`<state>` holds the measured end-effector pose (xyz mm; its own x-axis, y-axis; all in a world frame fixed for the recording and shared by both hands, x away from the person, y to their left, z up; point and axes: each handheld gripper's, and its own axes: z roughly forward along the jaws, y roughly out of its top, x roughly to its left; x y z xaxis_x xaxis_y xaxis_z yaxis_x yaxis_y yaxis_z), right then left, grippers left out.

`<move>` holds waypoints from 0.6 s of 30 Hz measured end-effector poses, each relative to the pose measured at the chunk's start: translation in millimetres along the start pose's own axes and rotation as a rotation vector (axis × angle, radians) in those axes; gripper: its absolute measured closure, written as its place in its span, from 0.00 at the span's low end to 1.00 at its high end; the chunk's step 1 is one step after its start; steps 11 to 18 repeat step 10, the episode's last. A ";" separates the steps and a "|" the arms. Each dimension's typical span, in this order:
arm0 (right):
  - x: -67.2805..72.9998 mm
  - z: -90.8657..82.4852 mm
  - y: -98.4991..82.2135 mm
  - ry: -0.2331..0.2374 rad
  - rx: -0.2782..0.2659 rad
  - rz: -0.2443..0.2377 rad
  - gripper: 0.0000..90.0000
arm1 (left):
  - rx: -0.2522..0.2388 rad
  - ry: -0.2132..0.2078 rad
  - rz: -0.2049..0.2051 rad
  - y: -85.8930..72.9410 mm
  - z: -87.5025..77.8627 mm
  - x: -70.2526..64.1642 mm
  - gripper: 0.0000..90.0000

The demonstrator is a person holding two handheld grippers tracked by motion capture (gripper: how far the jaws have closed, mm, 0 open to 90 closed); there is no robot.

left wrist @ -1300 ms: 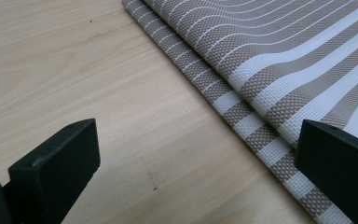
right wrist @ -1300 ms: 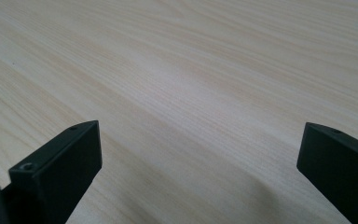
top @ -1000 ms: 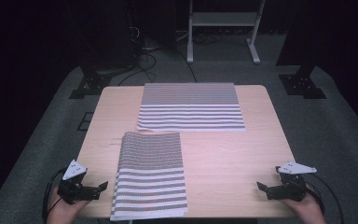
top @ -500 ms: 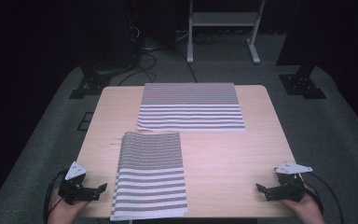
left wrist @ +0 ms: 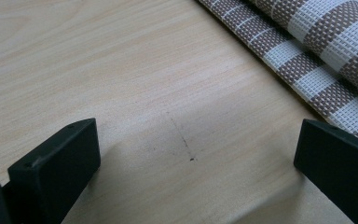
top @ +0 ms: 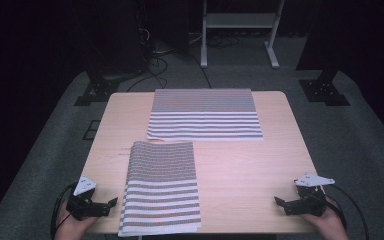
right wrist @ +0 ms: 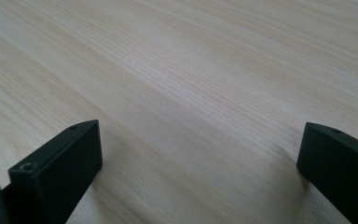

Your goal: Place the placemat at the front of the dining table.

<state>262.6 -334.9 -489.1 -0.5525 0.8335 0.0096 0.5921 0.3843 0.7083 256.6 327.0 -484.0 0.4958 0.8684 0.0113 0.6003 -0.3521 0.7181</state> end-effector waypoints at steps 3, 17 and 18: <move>0.0 0.0 0.0 0.000 0.000 0.000 0.00 | 0.000 0.000 0.000 0.0 0.0 0.0 0.00; 0.0 -0.1 -0.1 -0.001 0.000 0.001 0.00 | -0.002 0.001 -0.002 -0.4 -0.2 -0.3 0.00; 0.0 -0.1 -0.1 -0.001 0.000 0.001 0.00 | -0.002 0.001 -0.002 -0.4 -0.2 -0.3 0.00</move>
